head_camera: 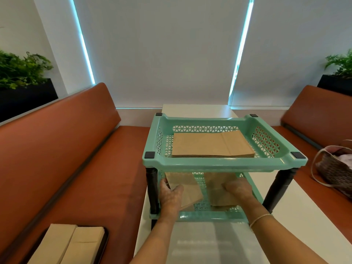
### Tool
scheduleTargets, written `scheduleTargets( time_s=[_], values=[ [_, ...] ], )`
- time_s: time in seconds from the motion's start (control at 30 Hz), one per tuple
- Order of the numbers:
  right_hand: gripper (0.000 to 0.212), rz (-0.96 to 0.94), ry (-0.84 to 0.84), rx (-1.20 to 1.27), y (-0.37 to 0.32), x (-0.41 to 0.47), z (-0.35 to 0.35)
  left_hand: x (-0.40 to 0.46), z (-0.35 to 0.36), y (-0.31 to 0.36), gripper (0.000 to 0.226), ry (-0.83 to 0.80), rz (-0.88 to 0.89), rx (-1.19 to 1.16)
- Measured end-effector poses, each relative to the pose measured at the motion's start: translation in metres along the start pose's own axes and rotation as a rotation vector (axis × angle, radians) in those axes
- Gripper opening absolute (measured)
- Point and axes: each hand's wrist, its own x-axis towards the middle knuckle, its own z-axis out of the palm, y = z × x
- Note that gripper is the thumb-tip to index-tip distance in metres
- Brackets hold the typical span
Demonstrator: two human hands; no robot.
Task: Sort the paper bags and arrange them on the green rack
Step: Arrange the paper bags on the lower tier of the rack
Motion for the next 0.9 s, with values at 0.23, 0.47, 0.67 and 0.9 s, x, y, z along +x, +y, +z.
scheduleTargets(
  time_s=[0.23, 0.47, 0.67, 0.9],
  values=[
    [0.037, -0.052, -0.017, 0.042, 0.002, 0.006, -0.018, -0.001, 0.002, -0.001, 0.039, -0.007, -0.005, 0.020],
    [0.025, -0.029, -0.293, 0.800, 0.004, 0.002, -0.018, -0.004, 0.000, 0.003, 0.039, -0.013, 0.006, 0.033],
    [0.024, -0.077, -0.399, 0.825, -0.009, -0.011, -0.003, -0.006, 0.003, 0.009, 0.040, -0.106, -0.044, 0.026],
    [0.034, -0.088, -0.425, 0.756, -0.018, -0.024, 0.016, -0.012, 0.016, 0.011, 0.034, -0.278, -0.093, 0.044]
  ],
)
